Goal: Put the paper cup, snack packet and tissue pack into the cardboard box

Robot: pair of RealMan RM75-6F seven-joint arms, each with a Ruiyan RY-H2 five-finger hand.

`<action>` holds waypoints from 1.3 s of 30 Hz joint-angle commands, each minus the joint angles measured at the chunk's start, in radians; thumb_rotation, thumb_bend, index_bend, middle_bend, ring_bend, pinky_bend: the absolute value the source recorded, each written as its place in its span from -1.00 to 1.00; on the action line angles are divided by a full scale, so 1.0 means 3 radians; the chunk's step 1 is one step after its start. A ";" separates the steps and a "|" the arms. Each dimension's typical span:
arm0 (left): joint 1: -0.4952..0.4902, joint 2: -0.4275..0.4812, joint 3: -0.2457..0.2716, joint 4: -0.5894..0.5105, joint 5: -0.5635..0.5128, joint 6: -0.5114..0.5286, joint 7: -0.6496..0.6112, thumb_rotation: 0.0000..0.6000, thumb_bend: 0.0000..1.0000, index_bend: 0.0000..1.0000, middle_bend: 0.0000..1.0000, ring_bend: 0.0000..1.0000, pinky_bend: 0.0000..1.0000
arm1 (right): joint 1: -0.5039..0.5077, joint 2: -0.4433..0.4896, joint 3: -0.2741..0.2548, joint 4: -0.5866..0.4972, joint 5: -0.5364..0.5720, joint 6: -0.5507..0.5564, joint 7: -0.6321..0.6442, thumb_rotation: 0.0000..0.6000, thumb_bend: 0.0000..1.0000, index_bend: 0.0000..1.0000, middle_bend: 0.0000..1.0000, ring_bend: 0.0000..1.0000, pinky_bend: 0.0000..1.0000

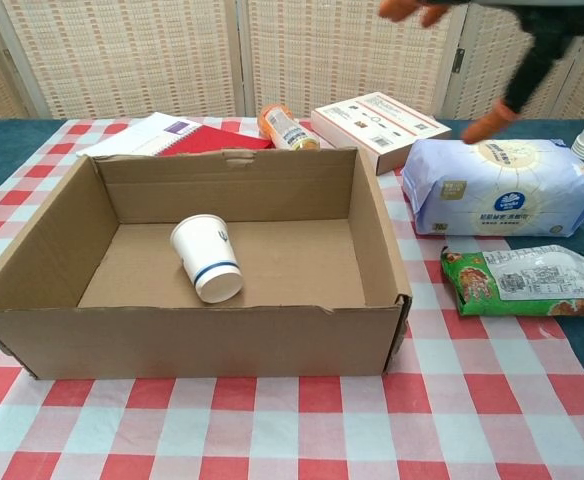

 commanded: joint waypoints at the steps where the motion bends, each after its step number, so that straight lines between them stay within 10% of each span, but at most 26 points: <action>1: 0.0000 -0.0002 0.0002 -0.0004 0.0002 -0.0001 0.0010 1.00 -0.52 -0.72 -0.91 -1.00 -0.43 | -0.0323 0.0236 -0.0285 -0.0079 -0.0184 0.0135 0.0168 1.00 -1.00 -1.00 -1.00 -1.00 -0.84; 9: -0.0007 -0.0010 0.0008 -0.0018 0.0017 -0.0007 0.0042 1.00 -0.52 -0.72 -0.91 -1.00 -0.44 | -0.0715 0.0261 -0.0584 0.0317 -0.0601 0.0176 0.0734 1.00 -1.00 -0.93 -0.95 -0.91 -0.62; 39: 0.0012 0.0004 0.0006 -0.0022 0.0045 0.0058 0.0015 1.00 -0.52 -0.71 -0.91 -1.00 -0.43 | -0.0884 -0.0629 -0.0573 0.1638 -0.0778 -0.0273 0.1642 1.00 -1.00 -0.56 -0.72 -0.79 -0.46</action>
